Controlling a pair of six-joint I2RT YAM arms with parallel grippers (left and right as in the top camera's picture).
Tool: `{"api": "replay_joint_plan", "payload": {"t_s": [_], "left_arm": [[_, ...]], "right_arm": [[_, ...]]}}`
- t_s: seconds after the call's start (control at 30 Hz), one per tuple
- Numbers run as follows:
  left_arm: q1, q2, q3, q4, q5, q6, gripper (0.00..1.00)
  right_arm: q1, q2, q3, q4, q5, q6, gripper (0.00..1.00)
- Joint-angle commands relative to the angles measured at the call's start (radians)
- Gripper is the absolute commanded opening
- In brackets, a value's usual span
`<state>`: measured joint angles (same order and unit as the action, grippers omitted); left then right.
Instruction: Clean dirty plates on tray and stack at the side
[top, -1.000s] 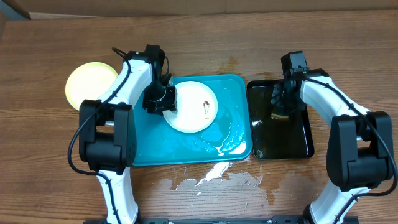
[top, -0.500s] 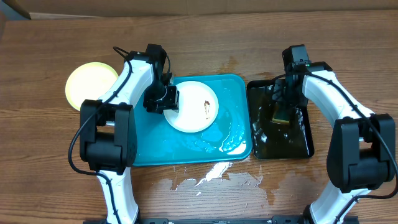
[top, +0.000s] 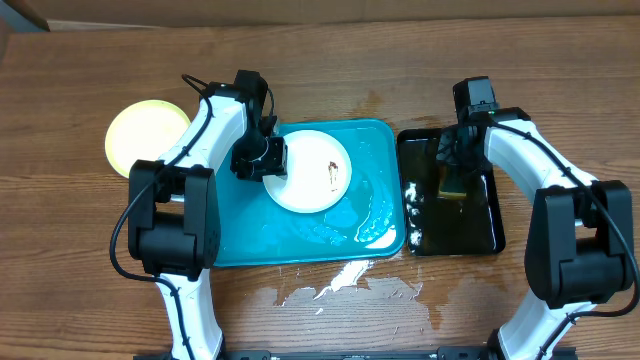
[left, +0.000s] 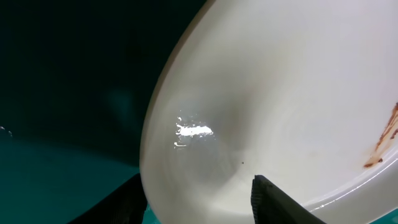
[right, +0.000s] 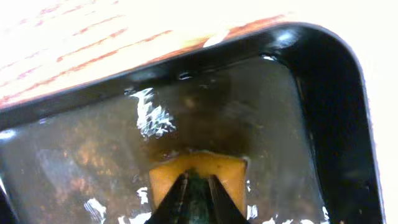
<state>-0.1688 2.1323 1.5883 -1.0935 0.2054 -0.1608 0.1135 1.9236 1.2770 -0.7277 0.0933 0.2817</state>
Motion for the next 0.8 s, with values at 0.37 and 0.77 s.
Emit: {"api": "replay_joint_plan", "payload": {"t_s": [0.37,0.77], "left_arm": [[-0.004,0.013,-0.005,-0.006,-0.006,-0.011,0.68],[-0.004,0.013,-0.005,0.007,-0.006,-0.011,0.64]], "right_arm": [[0.003,-0.054,0.115,-0.271,-0.028,0.011,0.57],[0.005,-0.051,-0.088,-0.086,-0.035,0.032,0.57]]}}
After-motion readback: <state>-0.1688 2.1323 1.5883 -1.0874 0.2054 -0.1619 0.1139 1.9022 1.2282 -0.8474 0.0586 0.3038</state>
